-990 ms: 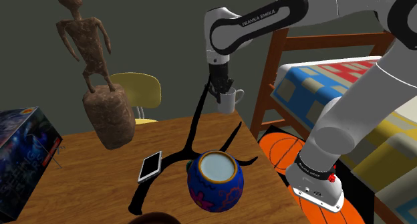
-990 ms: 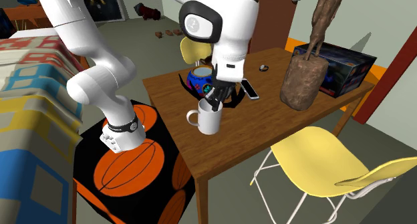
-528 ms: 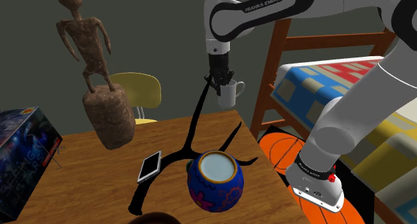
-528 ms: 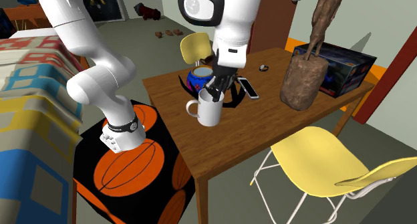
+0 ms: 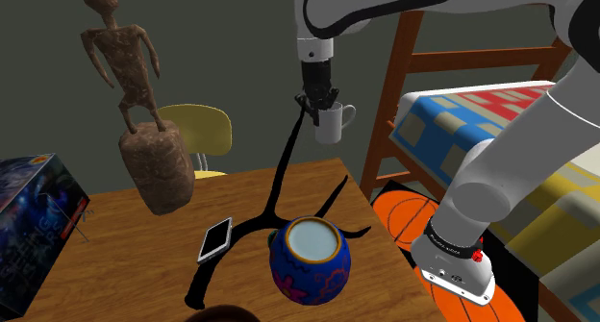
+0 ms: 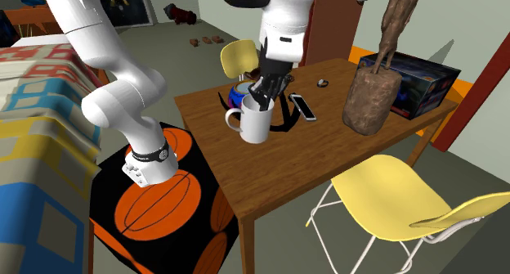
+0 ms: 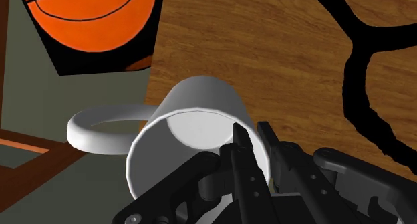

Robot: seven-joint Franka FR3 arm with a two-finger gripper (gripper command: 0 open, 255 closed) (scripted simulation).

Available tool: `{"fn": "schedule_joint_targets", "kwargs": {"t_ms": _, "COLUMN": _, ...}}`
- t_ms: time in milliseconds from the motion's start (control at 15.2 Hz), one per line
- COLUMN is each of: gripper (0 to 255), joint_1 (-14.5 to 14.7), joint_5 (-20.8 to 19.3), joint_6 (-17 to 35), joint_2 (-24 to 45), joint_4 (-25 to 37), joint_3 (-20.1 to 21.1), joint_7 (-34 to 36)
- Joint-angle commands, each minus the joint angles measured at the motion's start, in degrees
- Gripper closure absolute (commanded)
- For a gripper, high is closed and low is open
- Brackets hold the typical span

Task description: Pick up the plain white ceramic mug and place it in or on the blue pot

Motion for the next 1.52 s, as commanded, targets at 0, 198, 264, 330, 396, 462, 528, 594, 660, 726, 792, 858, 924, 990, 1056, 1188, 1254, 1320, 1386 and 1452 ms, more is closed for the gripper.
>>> {"fn": "schedule_joint_targets", "kwargs": {"t_ms": 0, "gripper": 255, "joint_1": -0.02, "joint_5": -0.04, "joint_6": -1.83, "joint_2": 0.02, "joint_4": 1.83, "joint_3": -0.04, "joint_7": 0.13}}
{"fn": "schedule_joint_targets", "kwargs": {"t_ms": 198, "gripper": 255, "joint_1": -0.05, "joint_5": -0.1, "joint_6": -4.14, "joint_2": -0.02, "joint_4": 4.1, "joint_3": -0.13, "joint_7": 0.25}}
{"fn": "schedule_joint_targets", "kwargs": {"t_ms": 264, "gripper": 255, "joint_1": -0.06, "joint_5": -0.11, "joint_6": -4.91, "joint_2": -0.01, "joint_4": 4.88, "joint_3": -0.15, "joint_7": 0.29}}
{"fn": "schedule_joint_targets", "kwargs": {"t_ms": 330, "gripper": 255, "joint_1": -0.07, "joint_5": -0.13, "joint_6": -5.67, "joint_2": 0.02, "joint_4": 5.68, "joint_3": -0.18, "joint_7": 0.33}}
{"fn": "schedule_joint_targets", "kwargs": {"t_ms": 396, "gripper": 255, "joint_1": -0.09, "joint_5": -0.15, "joint_6": -6.44, "joint_2": 0.05, "joint_4": 6.48, "joint_3": -0.21, "joint_7": 0.38}}
{"fn": "schedule_joint_targets", "kwargs": {"t_ms": 462, "gripper": 255, "joint_1": -0.1, "joint_5": -0.17, "joint_6": -7.21, "joint_2": 0.1, "joint_4": 7.3, "joint_3": -0.23, "joint_7": 0.42}}
{"fn": "schedule_joint_targets", "kwargs": {"t_ms": 528, "gripper": 255, "joint_1": -0.11, "joint_5": -0.19, "joint_6": -7.92, "joint_2": 0.16, "joint_4": 8.08, "joint_3": -0.25, "joint_7": 0.47}}
{"fn": "schedule_joint_targets", "kwargs": {"t_ms": 594, "gripper": 255, "joint_1": 0.43, "joint_5": 0.36, "joint_6": -8.03, "joint_2": -0.81, "joint_4": 7.31, "joint_3": 0.48, "joint_7": 1.61}}
{"fn": "schedule_joint_targets", "kwargs": {"t_ms": 660, "gripper": 255, "joint_1": 0.97, "joint_5": 0.93, "joint_6": -8.15, "joint_2": -1.74, "joint_4": 6.61, "joint_3": 1.23, "joint_7": 2.77}}
{"fn": "schedule_joint_targets", "kwargs": {"t_ms": 726, "gripper": 255, "joint_1": 1.5, "joint_5": 1.51, "joint_6": -8.27, "joint_2": -2.62, "joint_4": 5.98, "joint_3": 1.99, "joint_7": 3.94}}
{"fn": "schedule_joint_targets", "kwargs": {"t_ms": 792, "gripper": 255, "joint_1": 2.05, "joint_5": 2.12, "joint_6": -8.4, "joint_2": -3.46, "joint_4": 5.41, "joint_3": 2.77, "joint_7": 5.13}}
{"fn": "schedule_joint_targets", "kwargs": {"t_ms": 858, "gripper": 255, "joint_1": 2.58, "joint_5": 2.74, "joint_6": -8.53, "joint_2": -4.24, "joint_4": 4.9, "joint_3": 3.57, "joint_7": 6.33}}
{"fn": "schedule_joint_targets", "kwargs": {"t_ms": 924, "gripper": 255, "joint_1": 3.13, "joint_5": 3.37, "joint_6": -8.66, "joint_2": -4.97, "joint_4": 4.46, "joint_3": 4.38, "joint_7": 7.54}}
{"fn": "schedule_joint_targets", "kwargs": {"t_ms": 990, "gripper": 255, "joint_1": 3.67, "joint_5": 4.01, "joint_6": -8.78, "joint_2": -5.64, "joint_4": 4.08, "joint_3": 5.2, "joint_7": 8.77}}
{"fn": "schedule_joint_targets", "kwargs": {"t_ms": 1056, "gripper": 255, "joint_1": 4.21, "joint_5": 4.66, "joint_6": -8.9, "joint_2": -6.27, "joint_4": 3.76, "joint_3": 6.05, "joint_7": 10.01}}
{"fn": "schedule_joint_targets", "kwargs": {"t_ms": 1188, "gripper": 255, "joint_1": 5.29, "joint_5": 5.98, "joint_6": -9.13, "joint_2": -7.34, "joint_4": 3.32, "joint_3": 7.78, "joint_7": 12.54}}
{"fn": "schedule_joint_targets", "kwargs": {"t_ms": 1254, "gripper": 255, "joint_1": 5.83, "joint_5": 6.64, "joint_6": -9.23, "joint_2": -7.79, "joint_4": 3.19, "joint_3": 8.66, "joint_7": 13.82}}
{"fn": "schedule_joint_targets", "kwargs": {"t_ms": 1320, "gripper": 255, "joint_1": 6.37, "joint_5": 7.31, "joint_6": -9.32, "joint_2": -8.19, "joint_4": 3.12, "joint_3": 9.56, "joint_7": 15.13}}
{"fn": "schedule_joint_targets", "kwargs": {"t_ms": 1386, "gripper": 255, "joint_1": 6.89, "joint_5": 7.97, "joint_6": -9.4, "joint_2": -8.52, "joint_4": 3.11, "joint_3": 10.47, "joint_7": 16.44}}
{"fn": "schedule_joint_targets", "kwargs": {"t_ms": 1452, "gripper": 255, "joint_1": 7.4, "joint_5": 8.62, "joint_6": -9.47, "joint_2": -8.8, "joint_4": 3.17, "joint_3": 11.41, "joint_7": 17.77}}
